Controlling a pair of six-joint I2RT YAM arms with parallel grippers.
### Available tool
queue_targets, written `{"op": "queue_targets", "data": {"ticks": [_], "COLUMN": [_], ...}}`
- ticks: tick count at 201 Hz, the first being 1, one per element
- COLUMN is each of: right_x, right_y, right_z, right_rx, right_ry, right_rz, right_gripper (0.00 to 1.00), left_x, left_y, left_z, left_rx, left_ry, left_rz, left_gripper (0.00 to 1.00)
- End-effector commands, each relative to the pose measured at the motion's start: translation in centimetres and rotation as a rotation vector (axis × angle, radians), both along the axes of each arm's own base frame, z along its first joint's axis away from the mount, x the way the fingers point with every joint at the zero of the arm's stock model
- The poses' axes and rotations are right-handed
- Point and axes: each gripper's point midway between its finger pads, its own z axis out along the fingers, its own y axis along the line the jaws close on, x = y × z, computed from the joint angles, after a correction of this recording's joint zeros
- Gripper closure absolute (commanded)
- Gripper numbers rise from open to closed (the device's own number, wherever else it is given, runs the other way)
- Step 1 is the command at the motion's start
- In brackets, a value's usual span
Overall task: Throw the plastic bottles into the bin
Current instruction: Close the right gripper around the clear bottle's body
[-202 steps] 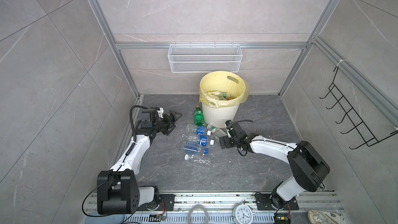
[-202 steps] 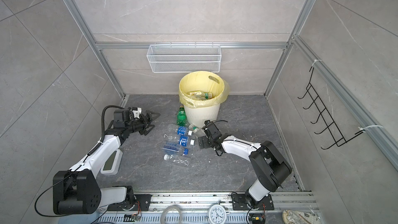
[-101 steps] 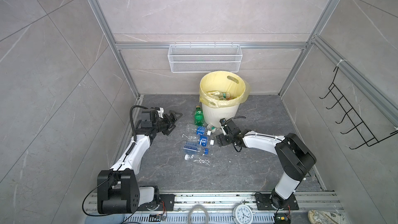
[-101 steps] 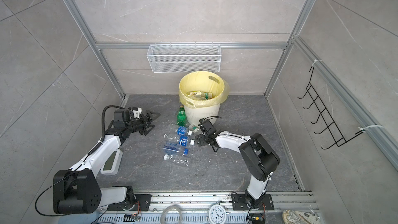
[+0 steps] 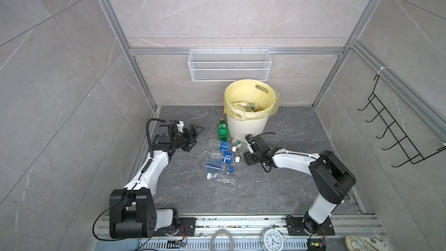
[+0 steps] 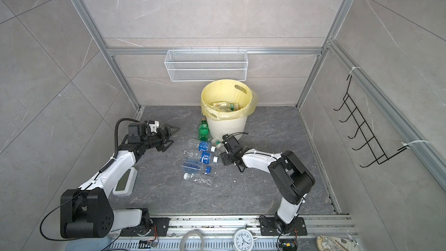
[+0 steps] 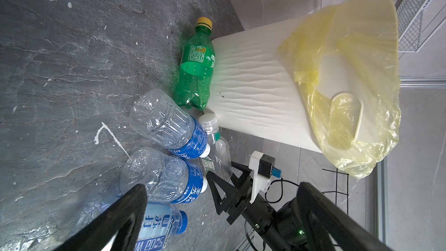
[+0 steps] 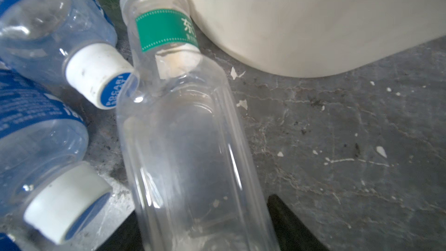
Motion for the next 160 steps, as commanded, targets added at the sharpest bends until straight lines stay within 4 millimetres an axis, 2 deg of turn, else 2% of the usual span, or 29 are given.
{"op": "queue_targets", "data": {"ticks": [1, 78, 142, 160], "right_x": [-0.6, -2.4, -3.6, -3.8], "right_y": [-1.1, -2.9, -2.3, -2.2], "right_z": [0.5, 1.7, 1.3, 1.7], "right_rx": [0.001, 0.02, 0.041, 0.048], "right_ry": [-0.006, -0.016, 0.01, 0.0], "right_rz": [-0.043, -0.093, -0.08, -0.081], "right_gripper": [0.32, 0.4, 0.46, 0.48], "left_x": [0.2, 0.2, 0.1, 0.2], "left_y": [-0.2, -0.2, -0.4, -0.5], "left_z": [0.8, 0.9, 1.0, 1.1], "left_rx": [-0.024, -0.029, -0.034, -0.036], "left_ry": [-0.027, -0.028, -0.03, -0.034], "left_rz": [-0.01, -0.013, -0.019, -0.024], "left_gripper": [0.0, 0.0, 0.0, 0.0]}}
